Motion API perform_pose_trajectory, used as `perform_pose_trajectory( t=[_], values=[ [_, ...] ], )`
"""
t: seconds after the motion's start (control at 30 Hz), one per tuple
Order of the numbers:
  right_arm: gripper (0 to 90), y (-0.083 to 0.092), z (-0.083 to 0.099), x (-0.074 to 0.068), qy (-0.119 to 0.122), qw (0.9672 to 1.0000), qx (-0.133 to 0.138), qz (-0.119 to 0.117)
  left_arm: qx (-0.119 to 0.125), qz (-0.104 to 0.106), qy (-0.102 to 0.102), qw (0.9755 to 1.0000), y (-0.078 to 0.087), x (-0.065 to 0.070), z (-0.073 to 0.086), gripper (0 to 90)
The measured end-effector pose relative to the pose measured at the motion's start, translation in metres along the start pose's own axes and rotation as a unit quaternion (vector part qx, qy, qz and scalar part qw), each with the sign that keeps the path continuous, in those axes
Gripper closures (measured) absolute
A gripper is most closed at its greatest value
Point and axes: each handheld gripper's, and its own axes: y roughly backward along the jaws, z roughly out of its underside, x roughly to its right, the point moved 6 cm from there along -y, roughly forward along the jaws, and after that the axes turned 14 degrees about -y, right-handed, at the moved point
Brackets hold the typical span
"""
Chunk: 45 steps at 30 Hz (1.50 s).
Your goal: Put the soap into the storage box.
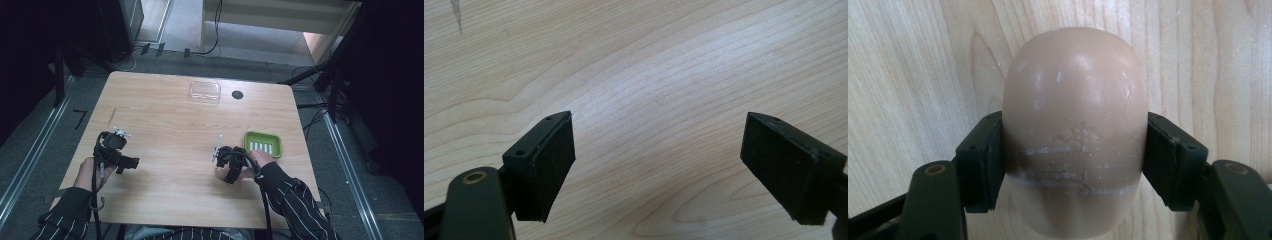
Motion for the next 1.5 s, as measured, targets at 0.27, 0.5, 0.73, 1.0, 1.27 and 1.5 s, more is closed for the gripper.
perform_pose_trajectory(
  t=[0.27,0.5,0.73,1.0,1.27,1.5],
  values=[
    [33.3,0.008,0.001,0.004,-0.010,0.9999,0.012,0.002,0.000,0.000,0.000,1.0000,0.000,0.000,0.000,14.8],
    [33.3,0.012,0.003,0.008,-0.013,0.9997,0.020,0.007,0.000,0.001,0.000,1.0000,0.000,0.000,0.000,14.8],
    [33.3,0.017,0.005,0.013,-0.018,0.9995,0.025,0.010,-0.001,0.000,0.000,1.0000,0.000,0.000,0.000,14.8],
    [33.3,0.021,0.009,0.019,-0.026,0.9991,0.030,0.013,-0.001,0.001,0.000,1.0000,0.000,0.000,0.000,14.8],
    [33.3,0.027,0.015,0.028,-0.038,0.9985,0.035,0.019,0.000,0.000,-0.001,1.0000,0.001,0.001,0.000,14.8],
    [33.3,0.031,0.019,0.034,-0.048,0.9979,0.038,0.022,0.000,0.000,-0.001,1.0000,0.000,0.001,0.000,14.8]
  ],
)
